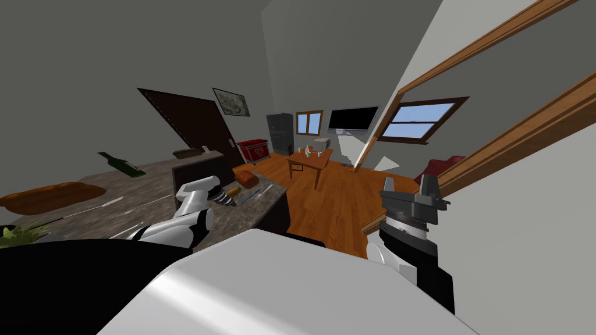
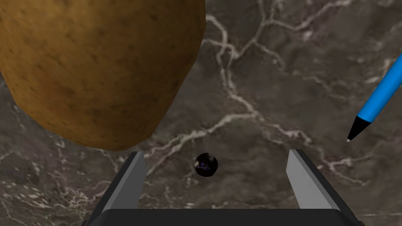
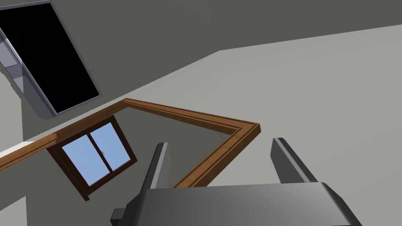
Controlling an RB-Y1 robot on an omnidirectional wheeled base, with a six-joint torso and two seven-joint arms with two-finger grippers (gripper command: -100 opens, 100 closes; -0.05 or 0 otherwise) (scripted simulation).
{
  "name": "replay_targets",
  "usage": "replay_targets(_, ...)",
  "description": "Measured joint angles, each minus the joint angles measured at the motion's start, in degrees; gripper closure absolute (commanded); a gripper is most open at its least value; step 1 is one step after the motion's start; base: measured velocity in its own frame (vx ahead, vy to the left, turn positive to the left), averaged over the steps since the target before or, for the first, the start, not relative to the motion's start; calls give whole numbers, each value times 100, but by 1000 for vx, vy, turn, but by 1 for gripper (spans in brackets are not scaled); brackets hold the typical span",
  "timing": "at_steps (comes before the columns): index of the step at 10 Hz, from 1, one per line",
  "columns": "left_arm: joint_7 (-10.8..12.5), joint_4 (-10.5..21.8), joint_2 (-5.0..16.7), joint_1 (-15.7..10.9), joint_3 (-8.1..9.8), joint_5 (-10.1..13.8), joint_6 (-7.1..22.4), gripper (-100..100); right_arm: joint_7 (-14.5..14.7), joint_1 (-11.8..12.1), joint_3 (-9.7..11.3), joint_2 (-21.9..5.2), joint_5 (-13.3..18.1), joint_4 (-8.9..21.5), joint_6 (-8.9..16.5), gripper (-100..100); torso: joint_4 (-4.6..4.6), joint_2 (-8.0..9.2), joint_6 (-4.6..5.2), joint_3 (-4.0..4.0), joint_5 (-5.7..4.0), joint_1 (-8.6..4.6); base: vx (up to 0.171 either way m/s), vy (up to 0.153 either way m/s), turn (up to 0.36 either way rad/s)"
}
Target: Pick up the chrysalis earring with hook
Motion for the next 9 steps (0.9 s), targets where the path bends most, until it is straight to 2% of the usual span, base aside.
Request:
replay_targets(4, 0, 1, 0, -1, 0, 0, 2, 100, 0, 0, 0, 0, 0, 0, 0, 0, 0, 2, 0, 1, 0, 1, 0, 0, 0)
replay_targets(5, 0, 1, 0, -1, 0, 0, 2, 0, 0, 0, 0, 0, 0, 0, 0, 0, 0, 2, 0, 1, 0, 1, 0, 0, 0)
replay_targets(6, 0, 1, 0, -1, 0, 0, 2, 100, 0, 0, 0, 0, 0, 0, 0, 0, 0, 2, 0, 1, 0, 1, -3, 10, -26)
replay_targets(8, 67, -125, 108, -49, 15, -1, 235, 100, 0, 0, 0, 0, 0, 0, 0, 0, 3, 5, 1, 4, -3, 2, -8, 8, -27)
replay_targets(9, 76, -139, 116, -53, 18, 0, 264, 0, 0, 0, 0, 0, 0, 0, 0, 0, 1, 4, -1, 2, 1, 1, 0, 0, 0)
